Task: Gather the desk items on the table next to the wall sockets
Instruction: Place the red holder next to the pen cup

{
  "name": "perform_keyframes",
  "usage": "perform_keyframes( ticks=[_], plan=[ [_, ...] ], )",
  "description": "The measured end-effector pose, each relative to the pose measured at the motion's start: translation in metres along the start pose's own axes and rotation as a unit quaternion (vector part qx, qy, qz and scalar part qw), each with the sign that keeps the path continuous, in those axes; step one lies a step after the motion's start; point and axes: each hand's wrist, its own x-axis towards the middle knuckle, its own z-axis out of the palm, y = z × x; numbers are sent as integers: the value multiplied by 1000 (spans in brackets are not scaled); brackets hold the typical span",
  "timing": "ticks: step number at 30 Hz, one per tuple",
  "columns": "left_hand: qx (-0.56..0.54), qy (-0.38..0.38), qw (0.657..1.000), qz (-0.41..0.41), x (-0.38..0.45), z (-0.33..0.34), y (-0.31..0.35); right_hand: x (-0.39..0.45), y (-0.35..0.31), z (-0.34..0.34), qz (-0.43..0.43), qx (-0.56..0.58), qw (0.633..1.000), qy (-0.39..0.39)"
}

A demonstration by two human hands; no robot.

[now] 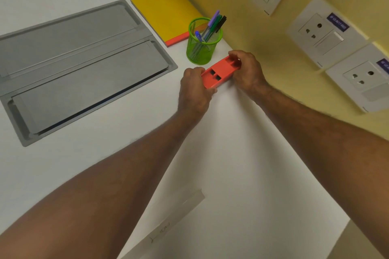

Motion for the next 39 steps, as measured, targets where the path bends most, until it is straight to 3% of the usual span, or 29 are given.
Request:
perform_keyframes(
  ticks=[14,20,29,39],
  plan=[
    [48,4,999,-2,1,5,-2,-18,-3,-4,-13,-4,1000,-19],
    [39,18,999,-10,-25,-5,-5,-60,1,-18,-5,22,1000,22],
    [63,14,998,8,-121,-73,-37,-181,-18,-17,-14,60,997,38],
    [51,53,996,-56,-301,-173,-77,-329,-111,4,-21,169,984,44]
  ],
)
